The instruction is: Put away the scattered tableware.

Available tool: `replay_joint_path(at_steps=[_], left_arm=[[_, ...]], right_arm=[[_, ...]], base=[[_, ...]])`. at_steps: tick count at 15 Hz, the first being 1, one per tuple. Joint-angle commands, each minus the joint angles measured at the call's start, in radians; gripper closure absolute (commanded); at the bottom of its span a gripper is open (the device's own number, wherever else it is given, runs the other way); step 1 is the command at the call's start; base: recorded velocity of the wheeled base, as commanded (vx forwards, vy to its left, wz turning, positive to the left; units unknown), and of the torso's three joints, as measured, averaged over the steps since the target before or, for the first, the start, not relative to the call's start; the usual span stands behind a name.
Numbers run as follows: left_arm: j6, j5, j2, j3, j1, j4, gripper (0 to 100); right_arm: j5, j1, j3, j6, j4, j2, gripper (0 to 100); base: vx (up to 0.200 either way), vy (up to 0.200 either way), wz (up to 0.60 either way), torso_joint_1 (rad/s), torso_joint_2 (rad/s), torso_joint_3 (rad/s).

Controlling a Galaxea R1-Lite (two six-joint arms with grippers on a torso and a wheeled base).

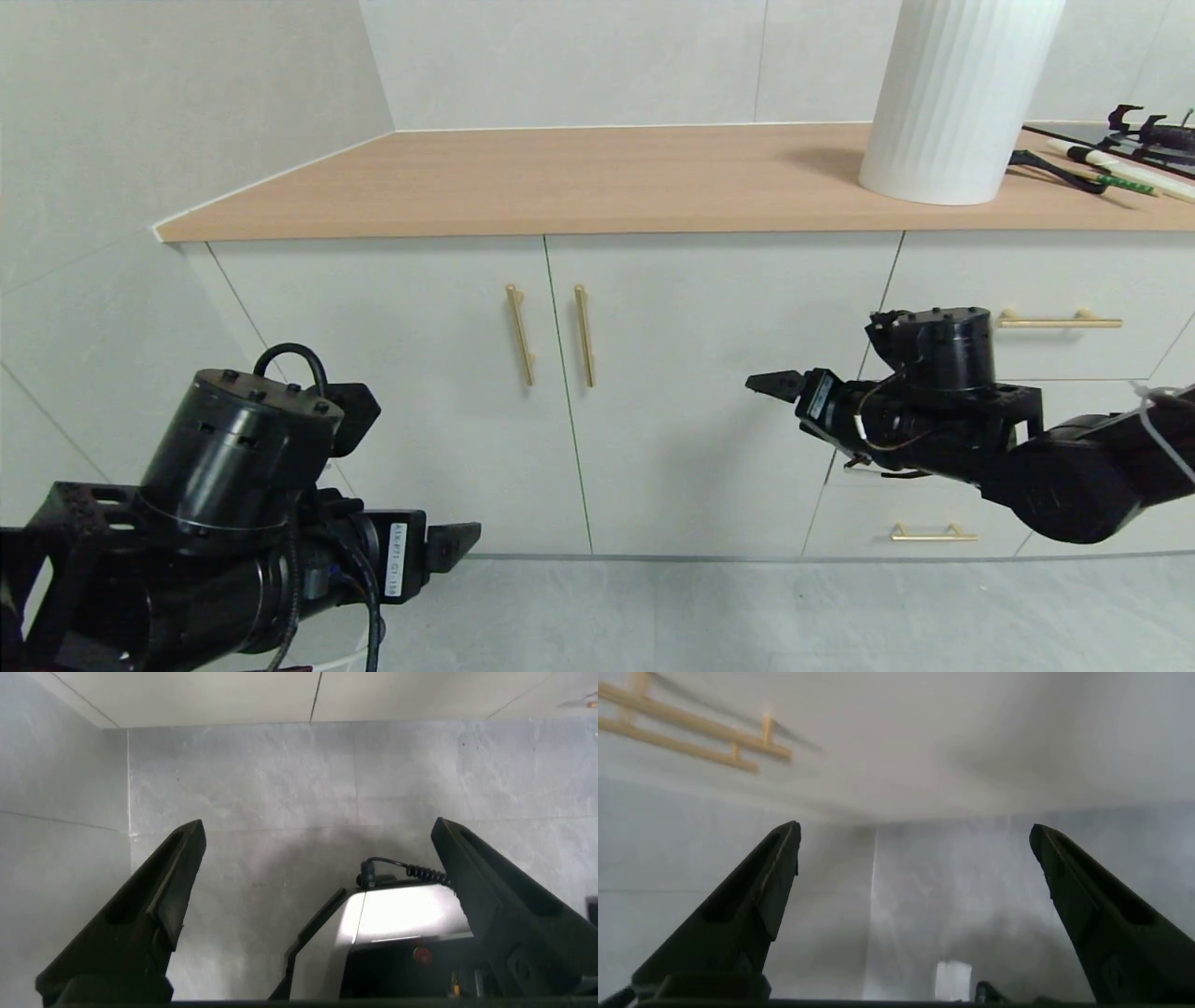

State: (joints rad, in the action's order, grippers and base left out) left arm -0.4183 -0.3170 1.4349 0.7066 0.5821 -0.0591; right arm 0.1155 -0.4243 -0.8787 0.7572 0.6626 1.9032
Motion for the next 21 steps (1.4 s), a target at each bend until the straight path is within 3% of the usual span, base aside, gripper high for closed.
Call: replay_joint_path(at_steps=[1, 2, 4, 6, 8, 11, 12, 13, 14, 15, 17, 21], left_arm=[[0.001, -0.001, -0.036, 0.007, -0.011, -0.001, 0], [0.013, 0.001, -0.065, 0.007, -0.022, -0.001, 0], [0.076, -0.002, -0.139, 0.002, -0.025, -0.002, 0], [0.092, -0.001, -0.214, 0.005, -0.054, -0.001, 0], [0.107, -0.004, -0.252, 0.005, -0.079, 0.001, 0], [0.121, -0.103, -0.438, -0.032, -0.116, -0.001, 0], [0.144, -0.106, -0.513, -0.055, -0.145, -0.001, 0], [0.219, -0.105, -0.646, -0.111, -0.202, -0.001, 0], [0.273, -0.105, -0.737, -0.142, -0.242, -0.002, 0], [0.306, -0.100, -0.827, -0.159, -0.278, -0.008, 0], [0.343, -0.091, -0.996, -0.165, -0.326, -0.044, 0], [0.403, -0.048, -1.211, -0.167, -0.401, -0.111, 0]], right_arm=[[-0.022, -0.010, 0.040, -0.056, -0.001, -0.112, 0], [-0.053, -0.031, 0.069, -0.125, -0.001, -0.161, 0], [-0.168, -0.047, 0.119, -0.240, -0.006, -0.291, 0], [-0.272, -0.045, 0.164, -0.311, -0.058, -0.446, 0], [-0.303, -0.036, 0.195, -0.358, -0.103, -0.546, 0], [-0.389, -0.016, 0.325, -0.501, -0.126, -0.849, 0], [-0.401, -0.016, 0.357, -0.550, -0.126, -0.946, 0], [-0.410, -0.010, 0.411, -0.615, -0.129, -1.096, 0], [-0.428, 0.013, 0.448, -0.659, -0.147, -1.182, 0], [-0.438, 0.075, 0.471, -0.708, -0.178, -1.264, 0], [-0.436, 0.196, 0.477, -0.748, -0.293, -1.440, 0], [-0.430, 0.262, 0.469, -0.811, -0.587, -1.742, 0]], base=[[0.000, 0.000, 0.00, 0.000, 0.00, 0.000], [0.000, 0.000, 0.00, 0.000, 0.00, 0.000], [0.000, 0.000, 0.00, 0.000, 0.00, 0.000], [0.000, 0.000, 0.00, 0.000, 0.00, 0.000], [0.000, 0.000, 0.00, 0.000, 0.00, 0.000], [0.000, 0.000, 0.00, 0.000, 0.00, 0.000], [0.000, 0.000, 0.00, 0.000, 0.00, 0.000], [0.000, 0.000, 0.00, 0.000, 0.00, 0.000], [0.000, 0.000, 0.00, 0.000, 0.00, 0.000], [0.000, 0.000, 0.00, 0.000, 0.00, 0.000], [0.000, 0.000, 0.00, 0.000, 0.00, 0.000], [0.000, 0.000, 0.00, 0.000, 0.00, 0.000]])
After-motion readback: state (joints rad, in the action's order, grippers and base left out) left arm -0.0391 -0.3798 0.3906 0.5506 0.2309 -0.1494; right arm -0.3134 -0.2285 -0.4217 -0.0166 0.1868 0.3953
